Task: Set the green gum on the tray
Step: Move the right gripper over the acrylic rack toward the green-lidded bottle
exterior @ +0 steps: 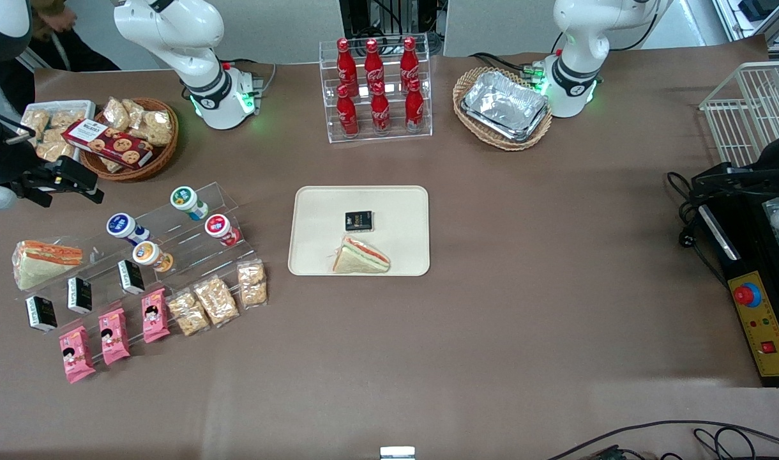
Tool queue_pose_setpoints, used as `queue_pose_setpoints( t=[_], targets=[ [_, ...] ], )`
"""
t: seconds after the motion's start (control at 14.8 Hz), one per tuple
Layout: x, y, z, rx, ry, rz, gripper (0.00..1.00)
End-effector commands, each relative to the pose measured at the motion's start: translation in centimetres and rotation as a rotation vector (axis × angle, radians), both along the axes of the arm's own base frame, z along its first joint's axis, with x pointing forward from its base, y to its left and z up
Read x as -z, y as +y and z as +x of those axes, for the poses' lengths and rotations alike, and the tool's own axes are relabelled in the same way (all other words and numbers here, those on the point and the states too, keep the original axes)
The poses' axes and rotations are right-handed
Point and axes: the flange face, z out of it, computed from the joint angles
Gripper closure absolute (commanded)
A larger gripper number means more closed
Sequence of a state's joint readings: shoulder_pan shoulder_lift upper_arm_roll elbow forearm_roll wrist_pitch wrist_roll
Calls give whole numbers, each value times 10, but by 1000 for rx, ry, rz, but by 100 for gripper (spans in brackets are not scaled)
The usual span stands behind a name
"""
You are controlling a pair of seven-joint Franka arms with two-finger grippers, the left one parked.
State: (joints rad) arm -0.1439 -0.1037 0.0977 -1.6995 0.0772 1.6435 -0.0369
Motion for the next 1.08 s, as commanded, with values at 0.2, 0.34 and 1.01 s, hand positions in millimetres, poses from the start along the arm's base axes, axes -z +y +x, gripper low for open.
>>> queue_pose_setpoints(
  t=[0.2,0.34,1.01],
  targets=[
    [-3,3,3,-17,-6,-5,0],
    [5,3,8,-20,7,-4,0],
    [6,14,-37,-36,76,-16,0]
  ],
)
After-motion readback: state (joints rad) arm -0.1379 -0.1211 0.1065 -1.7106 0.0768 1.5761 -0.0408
